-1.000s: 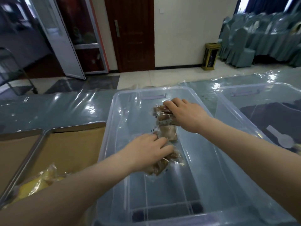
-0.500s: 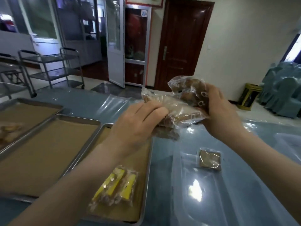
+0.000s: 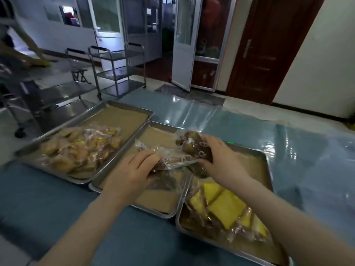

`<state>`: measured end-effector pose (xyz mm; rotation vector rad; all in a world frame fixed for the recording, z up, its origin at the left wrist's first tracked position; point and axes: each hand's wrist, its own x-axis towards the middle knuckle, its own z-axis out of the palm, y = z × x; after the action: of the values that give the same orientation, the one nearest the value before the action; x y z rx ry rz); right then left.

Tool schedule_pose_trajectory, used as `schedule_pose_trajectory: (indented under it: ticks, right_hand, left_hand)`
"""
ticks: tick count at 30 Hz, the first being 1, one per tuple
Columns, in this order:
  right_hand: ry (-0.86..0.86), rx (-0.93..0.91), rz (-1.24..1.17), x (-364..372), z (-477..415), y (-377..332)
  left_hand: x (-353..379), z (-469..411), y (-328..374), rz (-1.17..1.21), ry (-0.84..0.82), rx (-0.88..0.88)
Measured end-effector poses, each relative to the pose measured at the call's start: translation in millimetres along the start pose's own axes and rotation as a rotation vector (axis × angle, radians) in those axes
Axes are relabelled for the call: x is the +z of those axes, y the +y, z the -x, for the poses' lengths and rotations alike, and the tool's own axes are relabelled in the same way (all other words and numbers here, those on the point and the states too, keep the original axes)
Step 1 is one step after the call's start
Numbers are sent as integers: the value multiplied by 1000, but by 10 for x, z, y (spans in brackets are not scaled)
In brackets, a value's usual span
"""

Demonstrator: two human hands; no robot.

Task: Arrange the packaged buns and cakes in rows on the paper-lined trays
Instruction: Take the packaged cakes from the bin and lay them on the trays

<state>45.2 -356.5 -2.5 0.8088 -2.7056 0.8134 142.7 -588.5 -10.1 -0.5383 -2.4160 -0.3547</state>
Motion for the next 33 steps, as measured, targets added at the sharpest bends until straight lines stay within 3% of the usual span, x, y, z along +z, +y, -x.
schedule_pose_trajectory:
  ticks: [6, 10, 19, 28, 33]
  right_hand:
    - [-117, 271, -251, 922, -257, -124]
    - [-97, 338, -263, 1450, -390, -15]
    - [173, 240, 141, 2197, -716, 240]
    - [-280, 179, 259, 2685, -490, 233]
    - [-309, 225, 220, 2538, -443, 48]
  left_hand:
    - [225, 414, -749, -3, -97, -131]
    - [595, 539, -1108, -45, -173, -221]
    - [1265, 375, -1660, -104, -234, -324]
    - [1658, 626, -1841, -101, -572, -478]
    - [1509, 763, -1841, 8, -636, -510]
